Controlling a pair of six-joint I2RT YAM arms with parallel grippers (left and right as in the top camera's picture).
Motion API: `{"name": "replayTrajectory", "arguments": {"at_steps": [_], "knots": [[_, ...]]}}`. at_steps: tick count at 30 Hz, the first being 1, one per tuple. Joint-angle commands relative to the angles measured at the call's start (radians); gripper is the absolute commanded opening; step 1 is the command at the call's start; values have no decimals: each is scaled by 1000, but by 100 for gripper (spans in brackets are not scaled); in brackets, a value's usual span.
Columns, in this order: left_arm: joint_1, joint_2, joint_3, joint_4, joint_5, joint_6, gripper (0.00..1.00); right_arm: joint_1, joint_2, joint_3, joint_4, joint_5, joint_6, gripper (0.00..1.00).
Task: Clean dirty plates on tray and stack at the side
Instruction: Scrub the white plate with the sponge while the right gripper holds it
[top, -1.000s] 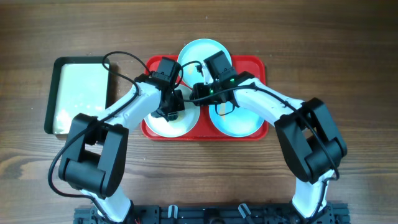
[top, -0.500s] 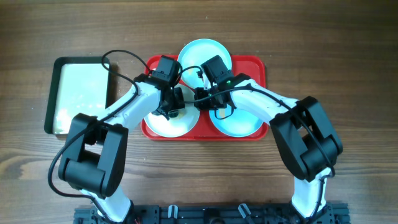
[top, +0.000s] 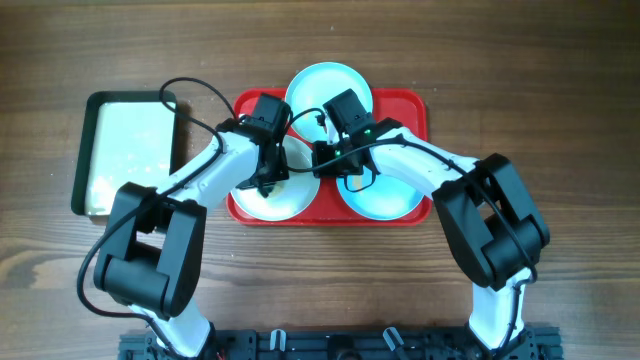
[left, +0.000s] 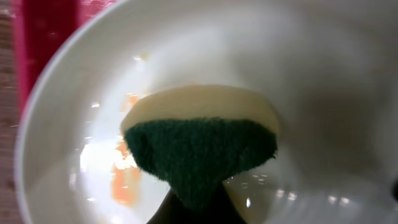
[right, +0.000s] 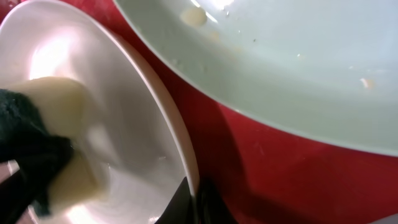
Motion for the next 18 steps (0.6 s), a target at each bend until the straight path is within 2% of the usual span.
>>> {"name": "replayTrajectory", "arguments": {"at_steps": [1, 4, 6, 8, 11, 12, 18], "knots": [[1, -1, 3, -48, -307, 3, 4, -18, 23, 13, -2, -49, 3, 4], [1, -2, 3, -49, -433, 6, 4, -18, 20, 13, -4, -50, -21, 4], [1, -2, 16, -48, -418, 6, 4, -18, 20, 13, -6, -65, -23, 5], [1, -13, 52, -48, -262, 12, 4, -18, 20, 13, -6, -65, -23, 4], [3, -44, 70, 55, 280, 173, 4, -18, 20, 13, -2, -64, -23, 4], [3, -40, 70, 74, 350, 198, 4, -18, 20, 13, 2, -63, -24, 4], [7, 44, 68, 74, 349, 216, 4, -18, 18, 42, -34, 11, -48, 4]]}}
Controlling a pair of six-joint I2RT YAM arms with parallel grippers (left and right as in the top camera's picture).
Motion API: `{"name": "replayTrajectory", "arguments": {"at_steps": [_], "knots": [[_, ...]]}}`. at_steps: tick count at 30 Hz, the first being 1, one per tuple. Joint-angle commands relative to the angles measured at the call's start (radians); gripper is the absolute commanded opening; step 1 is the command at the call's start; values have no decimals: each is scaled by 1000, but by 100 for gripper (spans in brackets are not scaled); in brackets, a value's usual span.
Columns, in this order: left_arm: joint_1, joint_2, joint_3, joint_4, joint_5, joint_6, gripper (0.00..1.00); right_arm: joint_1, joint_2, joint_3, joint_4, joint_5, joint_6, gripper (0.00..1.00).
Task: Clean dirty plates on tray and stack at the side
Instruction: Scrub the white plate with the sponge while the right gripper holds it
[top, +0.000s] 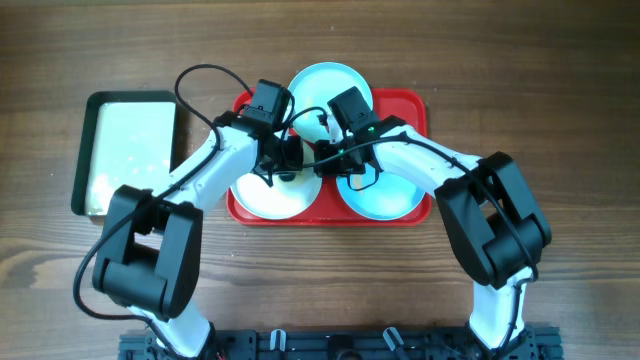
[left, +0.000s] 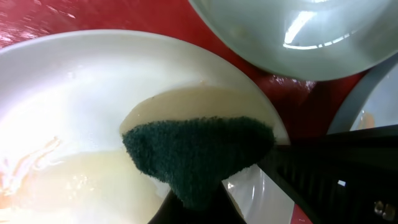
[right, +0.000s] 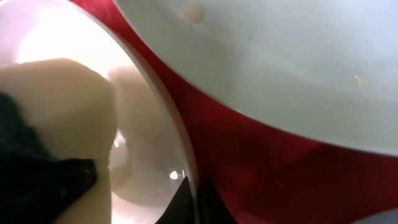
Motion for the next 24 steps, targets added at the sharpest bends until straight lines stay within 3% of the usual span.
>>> {"name": "replayTrajectory", "arguments": {"at_steps": [1, 7, 14, 16, 19, 23, 24], "knots": [[6, 71, 15, -32, 0, 33, 4, -2, 15, 47, -36, 72, -26, 5], [31, 117, 15, -161, -381, 29, 4, -2, 6, 55, -61, 119, -51, 4], [121, 115, 17, -181, -550, 21, 4, -1, 5, 55, -65, 119, -51, 4], [129, 95, 22, -176, -533, -36, 4, -1, 5, 55, -65, 118, -51, 4], [129, 18, 23, -134, -383, -35, 4, -1, 5, 55, -65, 119, -51, 4], [128, -68, 23, -41, 43, -35, 4, 2, 5, 55, -63, 118, -51, 4], [125, -54, 23, -36, 68, -35, 4, 2, 5, 55, -61, 117, -51, 4]]}}
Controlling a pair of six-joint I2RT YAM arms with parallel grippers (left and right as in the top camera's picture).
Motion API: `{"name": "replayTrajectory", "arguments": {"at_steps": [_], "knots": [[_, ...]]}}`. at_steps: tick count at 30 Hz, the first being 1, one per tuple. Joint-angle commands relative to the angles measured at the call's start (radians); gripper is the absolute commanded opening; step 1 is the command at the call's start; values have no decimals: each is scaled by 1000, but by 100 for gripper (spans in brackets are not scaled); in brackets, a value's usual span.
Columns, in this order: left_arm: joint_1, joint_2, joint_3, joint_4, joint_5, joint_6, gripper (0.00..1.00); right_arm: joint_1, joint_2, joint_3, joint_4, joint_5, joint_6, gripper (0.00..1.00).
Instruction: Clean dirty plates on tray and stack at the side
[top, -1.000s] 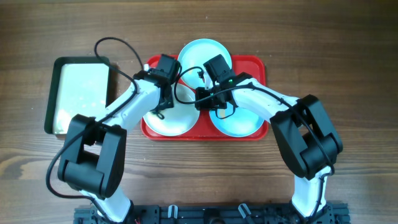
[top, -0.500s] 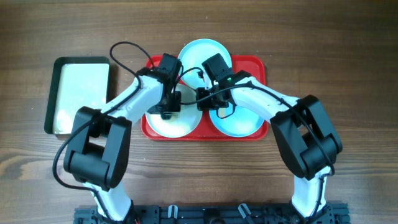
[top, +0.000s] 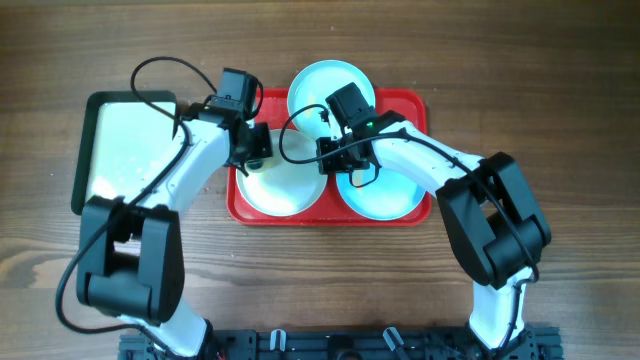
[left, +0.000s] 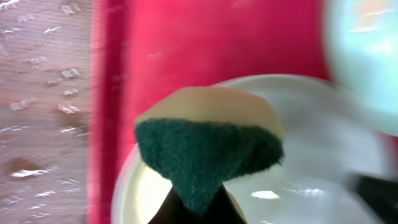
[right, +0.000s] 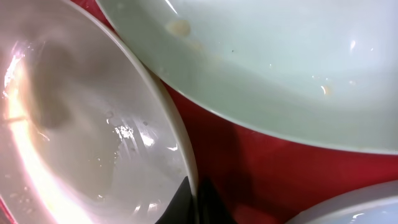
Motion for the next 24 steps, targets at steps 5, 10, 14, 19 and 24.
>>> {"name": "replayTrajectory", "arguments": {"at_steps": [5, 10, 14, 19, 24], "knots": [[-9, 98, -16, 43, 257, -27, 4, 0, 5, 16, 10, -5, -7, 4], [-9, 139, -27, -43, -209, -29, 4, 0, 5, 16, 10, -5, -7, 4], [-9, 117, -24, -90, -335, -40, 4, 0, 3, 16, 9, -5, -7, 4], [4, -112, -24, -63, -210, -167, 4, 6, -35, 16, 7, -5, -34, 4], [181, -418, -24, -41, 34, -166, 4, 48, -103, 16, 6, 20, -85, 4]]}}
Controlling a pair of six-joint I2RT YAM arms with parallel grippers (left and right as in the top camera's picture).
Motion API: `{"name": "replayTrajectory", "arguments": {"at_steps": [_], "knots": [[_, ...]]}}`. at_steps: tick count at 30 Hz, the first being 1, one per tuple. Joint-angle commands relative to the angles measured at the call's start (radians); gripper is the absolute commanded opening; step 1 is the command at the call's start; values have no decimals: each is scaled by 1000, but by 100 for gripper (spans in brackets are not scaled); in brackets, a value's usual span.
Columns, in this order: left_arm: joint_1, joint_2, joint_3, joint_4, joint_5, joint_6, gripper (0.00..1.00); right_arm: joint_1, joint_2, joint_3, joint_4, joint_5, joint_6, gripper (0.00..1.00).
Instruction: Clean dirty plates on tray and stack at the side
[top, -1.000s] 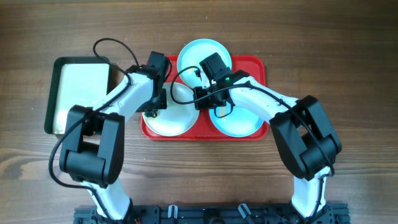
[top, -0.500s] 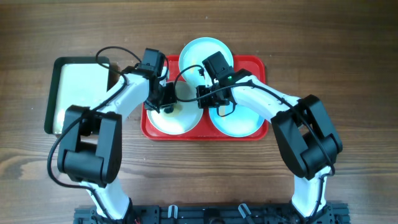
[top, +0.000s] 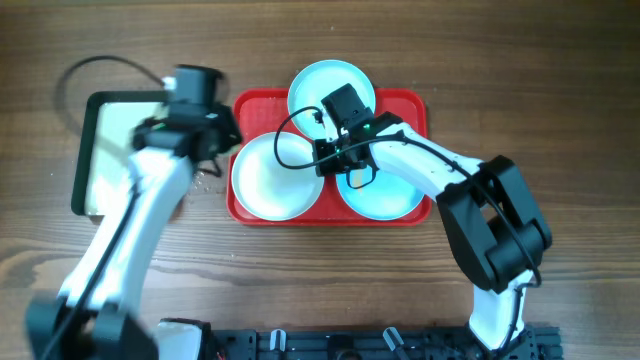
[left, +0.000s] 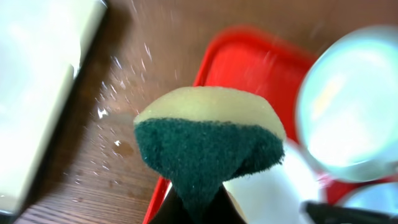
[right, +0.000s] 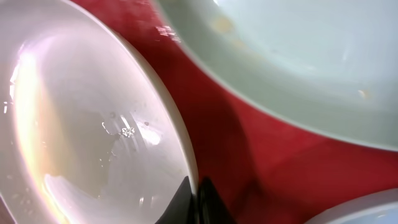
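Observation:
The red tray (top: 410, 105) holds a white plate (top: 272, 180) at its left, a pale blue plate (top: 330, 88) at the back and another pale blue plate (top: 385, 195) at the right. My right gripper (right: 193, 191) is shut on the right rim of the white plate (right: 81, 124), whose wet inside shines. The back plate (right: 298, 56) shows small food specks. My left gripper (left: 194, 202) is shut on a yellow and green sponge (left: 208, 146) and hangs blurred over the wood just left of the tray (left: 245, 53), clear of the plates.
A dark-rimmed basin of soapy water (top: 122, 150) stands left of the tray. Water drops (left: 118, 99) lie on the wooden table (top: 320, 290) between basin and tray. Black cables loop above the plates.
My left gripper with the sponge has moved left, from over the white plate's left edge to the wood between tray and basin. My right gripper still pinches the white plate's rim.
The sponge was first pressed inside the white plate over an orange smear while my right gripper held the rim. Then it was at the plate's right side, later at its left edge. Now the sponge is off the tray and the plate looks white and wet.

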Motion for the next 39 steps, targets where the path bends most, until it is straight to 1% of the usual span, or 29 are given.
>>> {"name": "replayTrajectory", "arguments": {"at_steps": [1, 3, 4, 5, 7, 8, 11, 13, 15, 18, 21, 25, 26, 27, 28, 29, 30, 31, 32, 33, 34, 35, 36, 37, 38, 39], "knots": [[164, -164, 4, -40, 110, -12, 4, 31, -118, 18, 1, 60, -42, 4], [231, -167, 4, -98, 92, -12, 4, 49, -196, 18, -10, 168, -106, 4], [269, -161, 4, -124, 59, -12, 4, 66, -247, 18, -20, 282, -148, 4], [291, -160, 4, -133, 54, -12, 4, 77, -277, 18, -24, 350, -177, 4], [343, -161, 4, -148, 55, -13, 4, 111, -347, 18, -16, 594, -285, 4], [356, -161, 4, -148, 55, -13, 4, 122, -362, 18, 1, 669, -334, 4], [389, -161, 4, -149, 54, -13, 4, 159, -374, 18, 117, 858, -610, 4], [400, -161, 4, -156, 54, -13, 4, 178, -374, 18, 190, 925, -780, 4], [400, -161, 4, -161, 53, -13, 4, 209, -374, 18, 284, 990, -1022, 4], [400, -161, 4, -161, 53, -13, 4, 281, -374, 18, 471, 1117, -1249, 4], [400, -161, 4, -161, 54, -13, 4, 347, -374, 18, 608, 1162, -1426, 4], [400, -161, 4, -161, 54, -13, 4, 412, -374, 18, 706, 1180, -1524, 4], [400, -161, 4, -161, 54, -13, 4, 415, -374, 17, 710, 1181, -1470, 4], [400, -161, 4, -160, 54, -13, 4, 409, -373, 6, 701, 1168, -1288, 4], [399, -161, 4, -161, 54, -13, 4, 393, -371, -6, 583, 1061, -1081, 4], [399, -161, 4, -161, 54, -13, 4, 376, -363, -7, 429, 877, -1028, 4], [399, -160, 4, -161, 54, -13, 4, 343, -326, -7, 240, 643, -1017, 4], [399, -160, 4, -161, 55, -13, 4, 334, -304, -7, 230, 732, -920, 4], [399, -161, 4, -161, 54, -13, 4, 332, -301, -7, 256, 850, -853, 4], [399, -161, 4, -161, 55, -13, 4, 323, -304, -7, 343, 1047, -774, 4], [399, -161, 4, -161, 55, -13, 4, 305, -319, -7, 476, 1196, -759, 4], [399, -161, 4, -161, 55, -13, 4, 275, -341, -7, 573, 1212, -765, 4], [399, -160, 4, -161, 54, -13, 4, 237, -365, -7, 616, 1185, -737, 4], [400, -161, 4, -161, 54, -13, 4, 196, -389, -7, 619, 1156, -669, 4], [400, -161, 4, -162, 54, -13, 4, 143, -414, -7, 579, 1101, -557, 4], [400, -161, 4, -163, 54, -13, 4, 63, -444, -7, 485, 958, -422, 5]]}}
